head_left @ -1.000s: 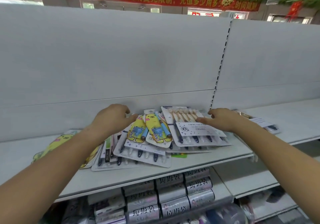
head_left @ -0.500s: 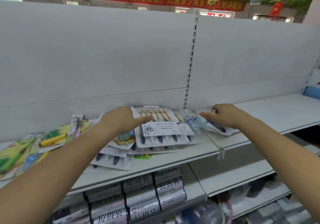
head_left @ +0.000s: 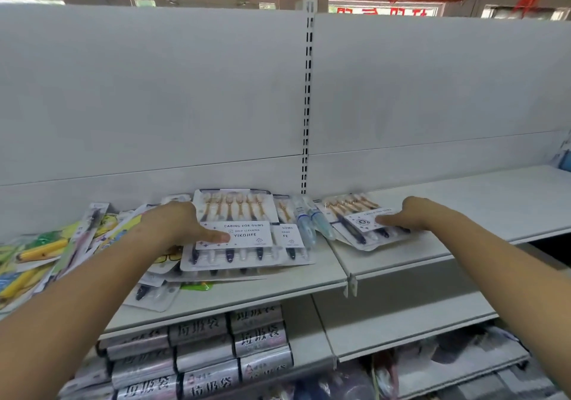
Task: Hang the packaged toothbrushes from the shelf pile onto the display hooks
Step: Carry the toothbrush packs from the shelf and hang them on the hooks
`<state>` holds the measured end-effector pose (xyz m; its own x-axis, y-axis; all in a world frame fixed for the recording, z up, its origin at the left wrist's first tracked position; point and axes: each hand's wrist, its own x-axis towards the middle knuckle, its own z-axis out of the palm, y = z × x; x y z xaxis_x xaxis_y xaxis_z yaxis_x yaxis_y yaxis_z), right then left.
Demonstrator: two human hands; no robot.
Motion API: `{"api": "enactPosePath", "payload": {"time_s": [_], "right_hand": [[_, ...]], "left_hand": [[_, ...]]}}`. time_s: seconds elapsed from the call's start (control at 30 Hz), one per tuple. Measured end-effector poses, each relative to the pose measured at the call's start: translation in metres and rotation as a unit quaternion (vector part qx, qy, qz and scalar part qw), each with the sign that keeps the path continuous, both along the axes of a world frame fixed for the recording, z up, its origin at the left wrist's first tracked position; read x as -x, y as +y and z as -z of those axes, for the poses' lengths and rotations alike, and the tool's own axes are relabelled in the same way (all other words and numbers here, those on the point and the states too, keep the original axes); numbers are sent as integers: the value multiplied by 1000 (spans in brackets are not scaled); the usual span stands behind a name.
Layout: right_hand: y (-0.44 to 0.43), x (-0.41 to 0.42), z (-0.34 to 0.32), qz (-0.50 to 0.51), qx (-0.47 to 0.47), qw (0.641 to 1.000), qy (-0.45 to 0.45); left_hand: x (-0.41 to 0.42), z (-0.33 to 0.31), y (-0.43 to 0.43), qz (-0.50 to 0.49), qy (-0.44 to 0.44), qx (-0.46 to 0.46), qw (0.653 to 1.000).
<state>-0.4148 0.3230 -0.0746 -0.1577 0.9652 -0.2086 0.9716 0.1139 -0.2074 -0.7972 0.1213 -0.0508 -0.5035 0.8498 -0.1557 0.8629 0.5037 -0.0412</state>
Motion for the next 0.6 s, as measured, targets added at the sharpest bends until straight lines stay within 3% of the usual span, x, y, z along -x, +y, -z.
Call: {"api": "enactPosePath", "payload": {"time_s": [0.3, 0.4, 0.5, 0.6], "right_hand": [[28, -10, -1, 34, 102, 991, 74], [34, -17, -5, 56, 138, 979, 141], [39, -29, -3, 81, 188, 943, 261], [34, -33, 3, 64, 259, 908, 324]], "left_hand": [[-11, -3, -6, -43, -112, -61, 991], [0, -8, -7, -79, -220, -142, 962], [7, -15, -9, -106, -301, -174, 932], [7, -9, -11, -130, -396, -195, 888]]}}
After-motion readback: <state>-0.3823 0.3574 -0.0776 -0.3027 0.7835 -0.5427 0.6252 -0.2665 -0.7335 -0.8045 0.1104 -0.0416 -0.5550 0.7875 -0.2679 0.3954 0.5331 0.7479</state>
